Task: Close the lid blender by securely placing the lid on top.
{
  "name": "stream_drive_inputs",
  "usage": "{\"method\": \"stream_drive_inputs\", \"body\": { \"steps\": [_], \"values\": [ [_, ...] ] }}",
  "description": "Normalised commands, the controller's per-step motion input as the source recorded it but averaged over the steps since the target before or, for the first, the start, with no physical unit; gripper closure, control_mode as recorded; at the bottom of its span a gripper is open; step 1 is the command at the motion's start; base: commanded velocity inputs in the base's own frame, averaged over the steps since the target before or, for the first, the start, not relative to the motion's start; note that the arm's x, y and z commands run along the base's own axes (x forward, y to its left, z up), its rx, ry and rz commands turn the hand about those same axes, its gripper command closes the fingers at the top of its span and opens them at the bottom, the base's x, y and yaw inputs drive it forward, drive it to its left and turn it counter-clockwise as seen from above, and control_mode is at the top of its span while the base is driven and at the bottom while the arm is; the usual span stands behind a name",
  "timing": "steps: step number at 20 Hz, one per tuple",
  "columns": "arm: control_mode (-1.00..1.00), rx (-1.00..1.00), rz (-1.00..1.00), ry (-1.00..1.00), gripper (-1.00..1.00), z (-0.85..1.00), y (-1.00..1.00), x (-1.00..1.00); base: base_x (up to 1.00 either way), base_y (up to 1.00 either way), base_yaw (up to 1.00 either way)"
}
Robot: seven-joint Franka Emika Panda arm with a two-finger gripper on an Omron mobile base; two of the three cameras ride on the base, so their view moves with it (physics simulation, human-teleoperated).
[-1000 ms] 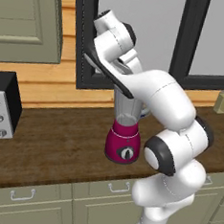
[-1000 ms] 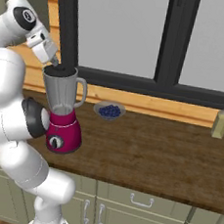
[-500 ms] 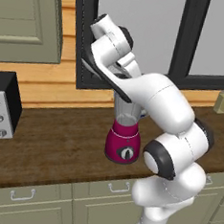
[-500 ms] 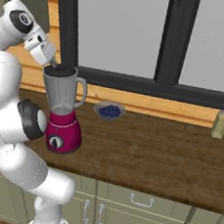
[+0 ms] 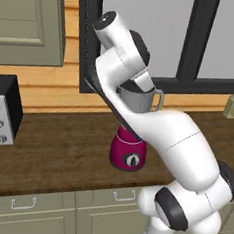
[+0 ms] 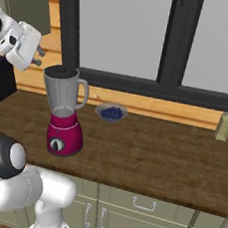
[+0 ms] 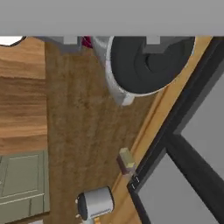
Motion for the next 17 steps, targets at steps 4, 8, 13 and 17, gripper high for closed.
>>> {"method": "stream_drive_inputs", "body": {
  "steps": [4, 8, 13, 17],
  "values": [
    [-1.0, 0.1, 0.0, -0.52, -1.0, 0.0, -0.68, -1.0, 0.0, 0.0, 0.0],
    [-1.0, 0.09, 0.0, -0.44, -1.0, 0.0, -1.0, -1.0, 0.0, 0.0, 0.0],
    [-1.0, 0.1, 0.01, -0.4, -1.0, 0.0, -1.0, -1.0, 0.0, 0.0, 0.0],
    [-1.0, 0.11, 0.02, -0.36, -1.0, 0.04, -1.0, -1.0, 0.0, 0.0, 0.0]
  ]
}}
